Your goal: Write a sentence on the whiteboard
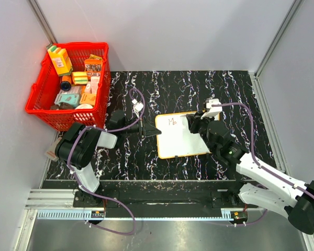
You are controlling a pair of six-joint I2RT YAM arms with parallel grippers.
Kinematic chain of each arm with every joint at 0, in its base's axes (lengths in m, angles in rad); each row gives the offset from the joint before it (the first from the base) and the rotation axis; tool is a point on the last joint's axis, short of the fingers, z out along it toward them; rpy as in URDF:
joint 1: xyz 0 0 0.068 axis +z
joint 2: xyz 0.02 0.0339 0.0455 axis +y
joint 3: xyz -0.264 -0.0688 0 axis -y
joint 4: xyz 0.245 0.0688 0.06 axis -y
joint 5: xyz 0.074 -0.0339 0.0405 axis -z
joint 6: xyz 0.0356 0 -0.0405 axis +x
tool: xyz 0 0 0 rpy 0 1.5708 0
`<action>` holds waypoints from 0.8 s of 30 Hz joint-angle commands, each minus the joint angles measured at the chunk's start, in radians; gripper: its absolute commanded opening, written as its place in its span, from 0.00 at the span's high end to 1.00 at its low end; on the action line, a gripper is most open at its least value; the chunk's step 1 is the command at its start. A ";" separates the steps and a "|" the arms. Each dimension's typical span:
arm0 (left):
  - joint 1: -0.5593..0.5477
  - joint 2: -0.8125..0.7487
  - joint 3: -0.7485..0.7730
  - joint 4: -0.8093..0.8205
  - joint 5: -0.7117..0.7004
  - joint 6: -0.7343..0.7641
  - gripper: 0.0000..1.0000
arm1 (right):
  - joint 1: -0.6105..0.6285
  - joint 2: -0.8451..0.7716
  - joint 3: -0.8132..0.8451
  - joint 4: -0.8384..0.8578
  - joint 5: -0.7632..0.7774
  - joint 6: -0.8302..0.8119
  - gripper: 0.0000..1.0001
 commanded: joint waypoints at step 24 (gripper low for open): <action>-0.004 0.001 0.002 0.090 0.017 0.035 1.00 | -0.017 0.002 -0.043 0.065 -0.088 0.026 1.00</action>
